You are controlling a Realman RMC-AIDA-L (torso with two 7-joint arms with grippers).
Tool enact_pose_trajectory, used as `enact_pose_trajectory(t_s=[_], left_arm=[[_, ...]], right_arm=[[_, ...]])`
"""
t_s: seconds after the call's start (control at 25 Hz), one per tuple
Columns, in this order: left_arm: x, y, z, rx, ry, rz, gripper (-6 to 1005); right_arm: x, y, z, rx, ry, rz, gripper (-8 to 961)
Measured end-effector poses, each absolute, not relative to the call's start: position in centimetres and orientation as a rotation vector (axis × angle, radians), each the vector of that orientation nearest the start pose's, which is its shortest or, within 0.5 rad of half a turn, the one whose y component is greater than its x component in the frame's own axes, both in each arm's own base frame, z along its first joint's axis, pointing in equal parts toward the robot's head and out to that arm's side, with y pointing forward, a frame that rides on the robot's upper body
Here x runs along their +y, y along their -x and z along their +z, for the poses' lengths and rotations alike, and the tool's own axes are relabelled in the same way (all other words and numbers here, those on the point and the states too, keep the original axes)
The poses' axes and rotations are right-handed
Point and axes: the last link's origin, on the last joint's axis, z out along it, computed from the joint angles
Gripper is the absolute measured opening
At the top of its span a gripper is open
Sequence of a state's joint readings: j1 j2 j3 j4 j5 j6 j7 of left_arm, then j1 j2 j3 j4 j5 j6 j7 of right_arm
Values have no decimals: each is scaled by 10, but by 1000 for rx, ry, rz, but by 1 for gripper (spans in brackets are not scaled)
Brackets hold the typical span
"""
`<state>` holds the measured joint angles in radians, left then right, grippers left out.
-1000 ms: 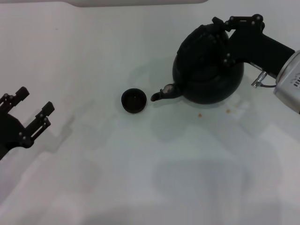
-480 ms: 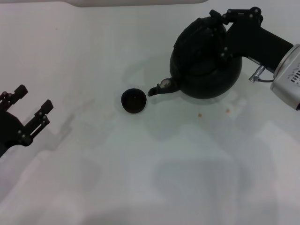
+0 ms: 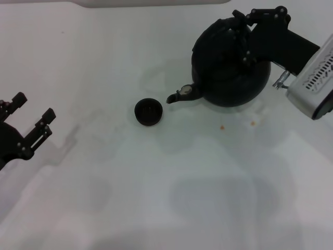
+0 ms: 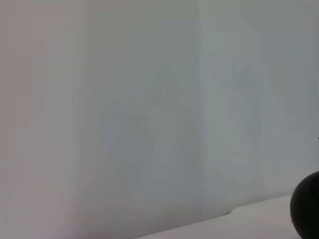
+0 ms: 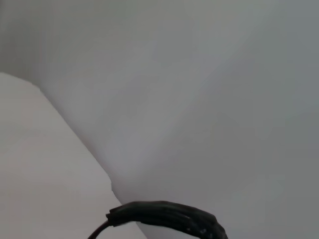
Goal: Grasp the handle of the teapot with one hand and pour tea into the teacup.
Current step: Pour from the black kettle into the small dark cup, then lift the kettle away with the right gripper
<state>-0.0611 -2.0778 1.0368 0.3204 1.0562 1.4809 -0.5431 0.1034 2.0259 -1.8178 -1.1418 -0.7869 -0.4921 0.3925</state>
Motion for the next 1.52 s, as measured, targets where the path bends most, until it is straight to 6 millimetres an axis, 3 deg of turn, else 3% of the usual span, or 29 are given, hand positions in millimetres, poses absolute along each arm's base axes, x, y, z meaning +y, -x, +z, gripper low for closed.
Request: enact_pose_trajectory(t_s=[0.8, 1.52], left_arm=[[207, 361, -9, -471, 2019, -776, 700], [207, 360, -9, -470, 2018, -777, 699]], right_arm=[[319, -200, -47, -217, 2139, 196, 123], [320, -202, -42, -189, 2095, 93, 115]])
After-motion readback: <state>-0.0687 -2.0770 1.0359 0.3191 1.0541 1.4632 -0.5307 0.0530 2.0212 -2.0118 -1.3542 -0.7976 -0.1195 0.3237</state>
